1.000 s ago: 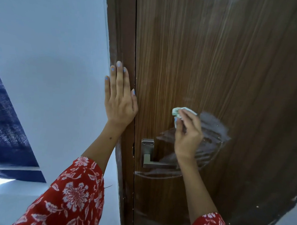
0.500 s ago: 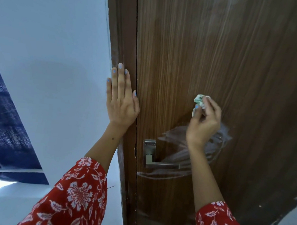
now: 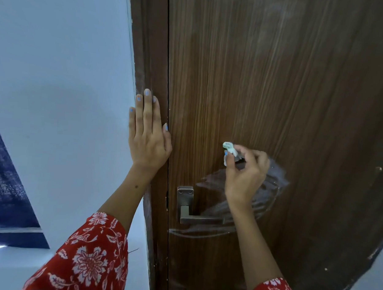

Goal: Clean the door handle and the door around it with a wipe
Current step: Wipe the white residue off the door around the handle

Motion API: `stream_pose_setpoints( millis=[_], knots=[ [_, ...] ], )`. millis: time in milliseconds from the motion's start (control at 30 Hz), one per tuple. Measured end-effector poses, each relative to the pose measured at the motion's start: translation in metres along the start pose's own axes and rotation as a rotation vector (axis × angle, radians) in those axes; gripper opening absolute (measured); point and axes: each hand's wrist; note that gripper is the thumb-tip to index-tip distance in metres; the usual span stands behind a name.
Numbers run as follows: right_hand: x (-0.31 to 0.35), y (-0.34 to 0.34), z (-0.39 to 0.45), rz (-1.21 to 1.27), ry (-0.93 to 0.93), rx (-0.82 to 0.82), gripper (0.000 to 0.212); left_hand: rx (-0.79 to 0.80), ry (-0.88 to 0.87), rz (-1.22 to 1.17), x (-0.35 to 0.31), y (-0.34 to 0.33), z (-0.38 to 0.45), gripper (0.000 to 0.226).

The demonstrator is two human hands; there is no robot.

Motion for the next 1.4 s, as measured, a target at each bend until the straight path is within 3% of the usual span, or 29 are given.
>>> stream_pose_setpoints(
  millis=[167, 300, 500, 700, 867, 1033, 1167, 1233, 1300, 1400],
  knots=[
    [0.006, 0.024, 0.012, 0.154, -0.071, -0.011, 0.019, -0.002, -0.001, 0.006, 0.0, -0.001, 0.0, 0.053],
    [0.004, 0.036, 0.031, 0.046, 0.023, -0.162, 0.017, 0.002, 0.003, 0.014, -0.001, -0.001, 0.0, 0.054],
    [-0.006, 0.006, -0.005, -0.046, 0.221, 0.142, 0.019, -0.002, -0.006, 0.019, -0.001, -0.001, 0.0, 0.054],
    [-0.022, 0.01, -0.009, 0.02, -0.014, -0.07, 0.021, 0.003, -0.004, 0.025, -0.002, 0.0, 0.0, 0.054],
    [-0.004, -0.006, -0.032, -0.039, 0.251, 0.222, 0.02, -0.001, 0.002, 0.021, -0.003, 0.0, 0.0, 0.054],
    [0.009, -0.011, -0.037, 0.016, 0.0, 0.087, 0.021, -0.008, -0.019, 0.021, -0.001, 0.001, 0.0, 0.053],
    [0.002, -0.012, -0.056, -0.028, 0.251, 0.394, 0.027, 0.012, -0.04, 0.022, -0.001, -0.001, -0.009, 0.053],
    [-0.008, -0.003, -0.057, -0.036, 0.175, 0.353, 0.025, 0.018, -0.046, 0.031, 0.0, -0.002, -0.014, 0.054],
    [-0.012, -0.001, -0.055, -0.048, 0.072, 0.196, 0.023, 0.018, -0.046, 0.037, 0.0, -0.003, -0.016, 0.054],
    [-0.007, -0.01, -0.059, -0.082, 0.169, 0.234, 0.024, 0.013, -0.049, 0.029, -0.001, -0.004, -0.015, 0.053]
  ],
)
Point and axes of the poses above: each hand's wrist, its own z-axis towards the middle knuckle, its own y-axis out of the back of the hand, x = y × z, and after that the axes turned 2 degrees about -y, right-handed
